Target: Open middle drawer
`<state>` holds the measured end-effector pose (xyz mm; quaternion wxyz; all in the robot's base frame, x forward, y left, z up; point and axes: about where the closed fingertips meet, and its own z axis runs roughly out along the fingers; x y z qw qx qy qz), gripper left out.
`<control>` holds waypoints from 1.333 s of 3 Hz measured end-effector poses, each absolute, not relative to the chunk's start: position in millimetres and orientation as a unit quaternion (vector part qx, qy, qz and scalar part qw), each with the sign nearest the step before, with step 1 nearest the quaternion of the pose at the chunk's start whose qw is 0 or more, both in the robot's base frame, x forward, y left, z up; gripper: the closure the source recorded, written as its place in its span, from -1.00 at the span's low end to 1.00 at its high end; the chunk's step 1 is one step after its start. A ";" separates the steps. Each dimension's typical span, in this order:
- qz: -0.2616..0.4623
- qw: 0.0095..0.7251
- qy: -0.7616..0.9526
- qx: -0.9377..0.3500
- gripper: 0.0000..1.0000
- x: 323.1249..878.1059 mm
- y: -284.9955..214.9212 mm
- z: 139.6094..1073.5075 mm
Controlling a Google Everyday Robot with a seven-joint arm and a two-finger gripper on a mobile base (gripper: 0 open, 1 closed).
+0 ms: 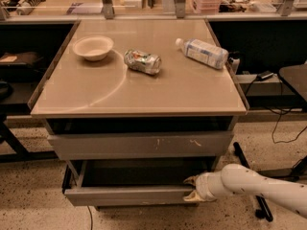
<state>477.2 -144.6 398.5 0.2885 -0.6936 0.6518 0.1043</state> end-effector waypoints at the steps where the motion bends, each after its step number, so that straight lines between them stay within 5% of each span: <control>1: 0.112 0.293 0.655 -0.687 1.00 464.2 -147.9 394.9; 3: 0.117 0.295 0.658 -0.683 1.00 453.6 -148.6 397.5; 4: 0.117 0.295 0.658 -0.683 0.62 452.4 -147.8 399.5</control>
Offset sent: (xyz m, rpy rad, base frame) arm -0.2412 -0.0687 -0.0503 0.2736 0.1189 -0.1430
